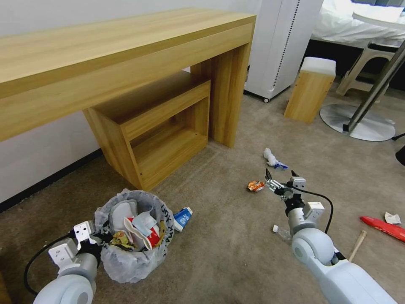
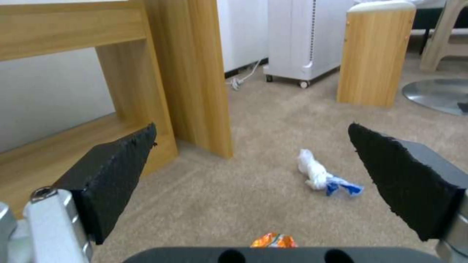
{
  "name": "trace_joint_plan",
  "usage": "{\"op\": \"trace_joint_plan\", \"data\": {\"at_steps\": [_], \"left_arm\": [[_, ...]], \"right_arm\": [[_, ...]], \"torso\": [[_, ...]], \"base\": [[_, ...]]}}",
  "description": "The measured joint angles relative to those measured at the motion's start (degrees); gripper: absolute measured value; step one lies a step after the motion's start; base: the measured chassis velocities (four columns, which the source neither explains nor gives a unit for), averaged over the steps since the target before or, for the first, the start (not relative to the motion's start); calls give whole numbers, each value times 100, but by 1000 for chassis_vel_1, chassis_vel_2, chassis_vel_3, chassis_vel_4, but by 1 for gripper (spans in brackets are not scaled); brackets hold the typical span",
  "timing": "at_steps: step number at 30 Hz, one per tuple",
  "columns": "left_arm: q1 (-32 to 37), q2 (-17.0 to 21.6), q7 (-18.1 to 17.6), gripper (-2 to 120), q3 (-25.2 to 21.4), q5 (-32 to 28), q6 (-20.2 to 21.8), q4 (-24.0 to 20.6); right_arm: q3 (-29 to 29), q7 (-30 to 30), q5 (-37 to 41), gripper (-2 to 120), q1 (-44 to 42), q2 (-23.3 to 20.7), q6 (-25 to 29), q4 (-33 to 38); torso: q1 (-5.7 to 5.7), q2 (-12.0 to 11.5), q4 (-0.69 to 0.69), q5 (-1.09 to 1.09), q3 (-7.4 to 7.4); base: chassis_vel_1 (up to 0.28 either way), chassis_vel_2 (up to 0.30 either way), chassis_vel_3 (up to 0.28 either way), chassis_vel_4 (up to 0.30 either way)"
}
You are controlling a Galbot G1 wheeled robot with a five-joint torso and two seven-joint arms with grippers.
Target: Pick up the trash bin and place the garbage on the floor into it.
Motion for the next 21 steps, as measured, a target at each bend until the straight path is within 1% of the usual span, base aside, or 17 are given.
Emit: {"op": "trace_joint_plan", "data": {"at_steps": [7,10,21], "left_arm": [[63,-17,-63,1,-360,13,-9,107],[107,-47,-102,1,-533,-54,-13,73],[210,-119,-153,1,-640,-57,45,-62]], "right_arm": [[17,-32,-70,100,13,20,83,-90],[-19,-48,-86,100,21,35,100,-130],[-73,-59,-59,100,50,44,98,-141]], "torso": [[0,0,1,1,0],[0,0,1,1,0],[0,0,0,2,0]], "base": [[0,0,0,0],[0,0,0,0],[0,0,0,0]]}}
